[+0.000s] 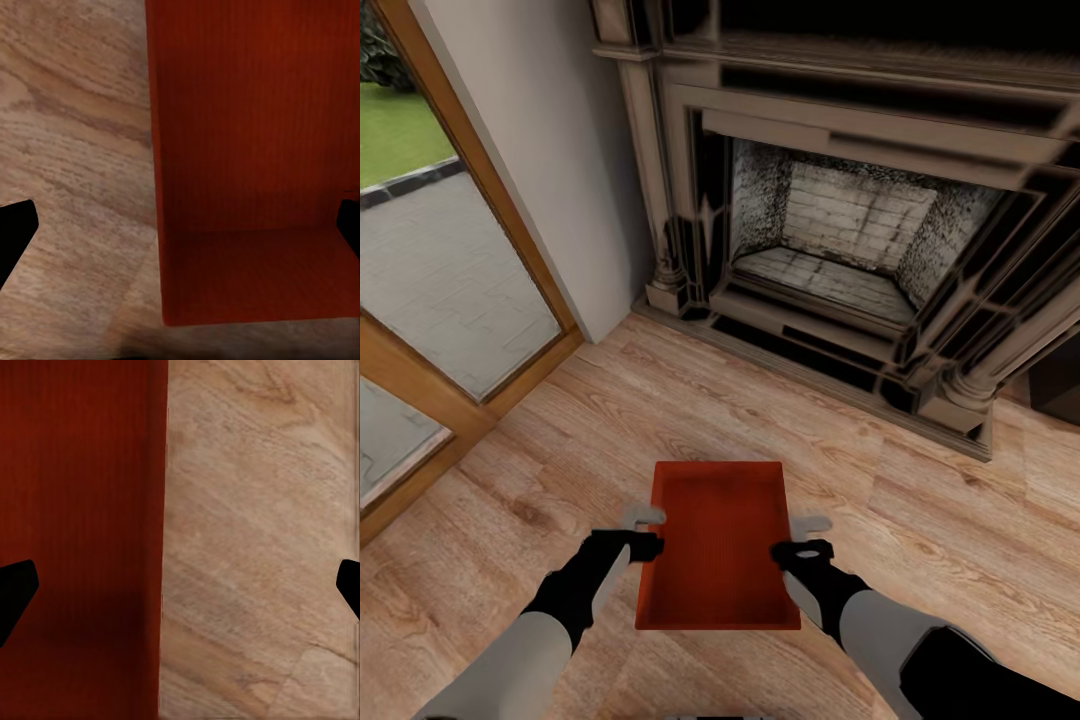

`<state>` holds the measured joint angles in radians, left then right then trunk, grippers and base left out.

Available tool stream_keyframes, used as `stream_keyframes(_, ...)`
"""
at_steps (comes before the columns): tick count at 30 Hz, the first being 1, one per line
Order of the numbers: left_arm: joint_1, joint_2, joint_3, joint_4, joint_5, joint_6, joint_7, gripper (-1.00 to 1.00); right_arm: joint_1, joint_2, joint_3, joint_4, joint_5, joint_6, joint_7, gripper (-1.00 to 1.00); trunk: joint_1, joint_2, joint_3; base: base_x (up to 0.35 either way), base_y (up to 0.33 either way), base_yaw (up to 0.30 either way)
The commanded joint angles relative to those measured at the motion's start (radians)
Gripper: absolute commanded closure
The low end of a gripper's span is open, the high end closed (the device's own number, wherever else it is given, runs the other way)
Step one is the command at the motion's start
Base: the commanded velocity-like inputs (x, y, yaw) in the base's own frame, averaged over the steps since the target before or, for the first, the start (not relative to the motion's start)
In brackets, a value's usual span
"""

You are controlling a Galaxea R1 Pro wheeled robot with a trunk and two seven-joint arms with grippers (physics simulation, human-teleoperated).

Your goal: Move the two storage containers from the living room to the garage. In the garage, place one container on the floor and stack the other container on top of it (either order is fine).

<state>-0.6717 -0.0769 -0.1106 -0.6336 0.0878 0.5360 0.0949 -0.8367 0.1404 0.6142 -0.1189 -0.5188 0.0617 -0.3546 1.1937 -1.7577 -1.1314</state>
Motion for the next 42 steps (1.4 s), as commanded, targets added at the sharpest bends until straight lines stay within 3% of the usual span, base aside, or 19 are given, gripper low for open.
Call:
stream_keyframes(1, 0.0, 0.0, -0.005, 0.008, 0.01, 0.004, 0.009, -1.0, 0.0, 0.0, 0.009, 0.014, -0.005, -0.004, -0.005, -1.0, 0.0, 0.0, -0.001, 0.0, 0.0, 0.0)
stream_keyframes(12, 0.0, 0.005, -0.002, 0.084, 0.051, -0.03, 0.009, -1.0, 0.004, 0.012, 0.01, 0.051, -0.004, -0.014, 0.013, -1.0, 0.0, 0.0, -0.001, 0.0, 0.0, 0.0)
stream_keyframes(20, 0.0, 0.006, -0.001, 0.083, 0.052, -0.031, 0.009, -1.0, 0.004, 0.015, 0.01, 0.051, -0.007, -0.014, 0.04, -1.0, 0.027, -0.049, -0.022, 0.0, 0.0, 0.0)
stream_keyframes(39, -0.001, 0.008, -0.003, 0.08, 0.052, -0.031, 0.009, -1.0, 0.004, 0.029, 0.009, 0.053, -0.008, -0.028, 0.063, -1.0, 0.027, -0.049, -0.022, 0.0, 0.0, 0.0)
stream_keyframes(42, -0.001, 0.008, -0.004, 0.08, 0.051, -0.03, 0.01, -1.0, 0.004, 0.024, 0.008, 0.053, -0.007, -0.029, 0.063, -1.0, 0.038, -0.07, -0.032, 0.0, 0.0, 0.0)
